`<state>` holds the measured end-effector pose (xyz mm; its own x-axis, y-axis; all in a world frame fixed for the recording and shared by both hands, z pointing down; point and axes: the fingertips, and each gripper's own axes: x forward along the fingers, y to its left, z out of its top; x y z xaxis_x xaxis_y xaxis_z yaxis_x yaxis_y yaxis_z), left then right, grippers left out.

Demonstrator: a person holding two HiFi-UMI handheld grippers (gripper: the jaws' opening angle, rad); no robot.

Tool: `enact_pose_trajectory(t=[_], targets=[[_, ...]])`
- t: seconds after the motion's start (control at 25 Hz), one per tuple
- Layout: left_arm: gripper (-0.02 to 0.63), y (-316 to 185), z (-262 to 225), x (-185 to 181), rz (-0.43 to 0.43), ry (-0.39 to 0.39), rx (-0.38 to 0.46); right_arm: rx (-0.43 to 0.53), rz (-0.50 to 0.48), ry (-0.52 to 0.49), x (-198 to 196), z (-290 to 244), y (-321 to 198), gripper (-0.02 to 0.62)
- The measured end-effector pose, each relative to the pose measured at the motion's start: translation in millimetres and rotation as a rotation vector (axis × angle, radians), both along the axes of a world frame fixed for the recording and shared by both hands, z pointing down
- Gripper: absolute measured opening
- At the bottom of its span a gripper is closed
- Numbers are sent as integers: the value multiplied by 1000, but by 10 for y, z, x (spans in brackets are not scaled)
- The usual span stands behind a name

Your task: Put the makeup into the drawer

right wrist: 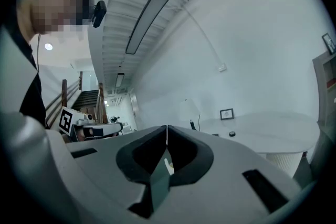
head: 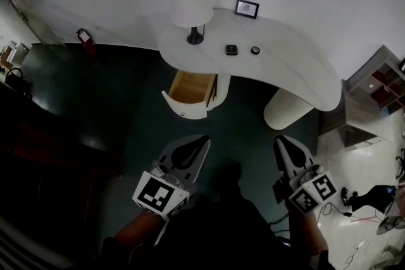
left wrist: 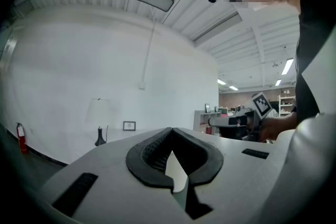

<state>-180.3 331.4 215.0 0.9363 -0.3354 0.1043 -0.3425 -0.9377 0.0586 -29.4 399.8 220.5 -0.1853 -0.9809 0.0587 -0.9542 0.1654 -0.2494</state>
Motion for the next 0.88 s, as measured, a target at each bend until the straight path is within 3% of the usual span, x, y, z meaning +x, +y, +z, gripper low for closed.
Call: enact_pose_trajectory(t=[0.4,0.88], targets=[[11,-673,-117,1103,-43,-29,37,15,-61,-42,1010,-92,-610,17],[12,-1188,-89,1877,-73,-21,9,19,-82,-48,1790,-61,-1039,17]])
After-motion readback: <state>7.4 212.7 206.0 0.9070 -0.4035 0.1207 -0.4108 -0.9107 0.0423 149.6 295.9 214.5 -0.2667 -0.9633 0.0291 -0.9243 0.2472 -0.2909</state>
